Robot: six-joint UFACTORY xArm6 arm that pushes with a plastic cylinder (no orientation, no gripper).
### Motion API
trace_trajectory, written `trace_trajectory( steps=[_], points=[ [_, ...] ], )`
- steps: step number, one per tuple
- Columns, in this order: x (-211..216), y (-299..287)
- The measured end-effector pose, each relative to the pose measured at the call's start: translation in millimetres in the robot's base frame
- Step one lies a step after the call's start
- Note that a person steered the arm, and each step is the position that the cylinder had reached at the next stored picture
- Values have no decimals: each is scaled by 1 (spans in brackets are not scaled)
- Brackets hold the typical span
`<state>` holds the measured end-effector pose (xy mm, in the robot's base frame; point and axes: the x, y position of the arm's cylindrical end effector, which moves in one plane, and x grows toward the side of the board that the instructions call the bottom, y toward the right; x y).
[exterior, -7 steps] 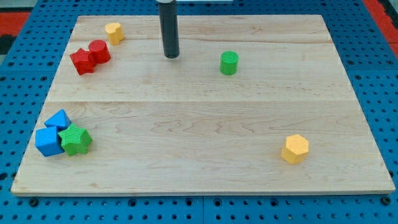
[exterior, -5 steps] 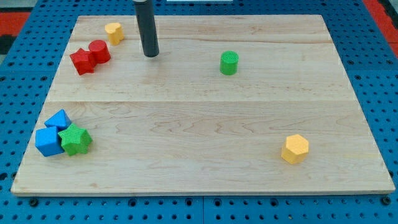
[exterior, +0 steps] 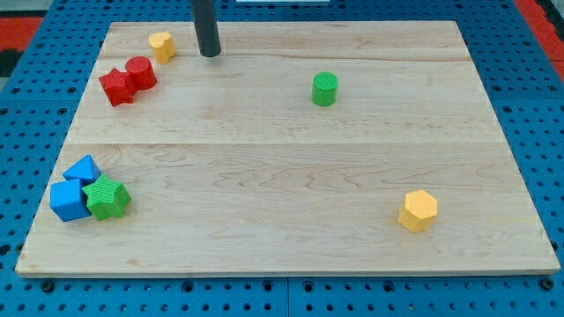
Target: Put your hand to the bottom of the green star
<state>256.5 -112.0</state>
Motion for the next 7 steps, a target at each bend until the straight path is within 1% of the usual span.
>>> trace_trajectory(
  steps=[2,4,5,7],
  points=[
    [-17,0],
    [-47,0],
    [-50,1],
    [-13,49]
  ],
)
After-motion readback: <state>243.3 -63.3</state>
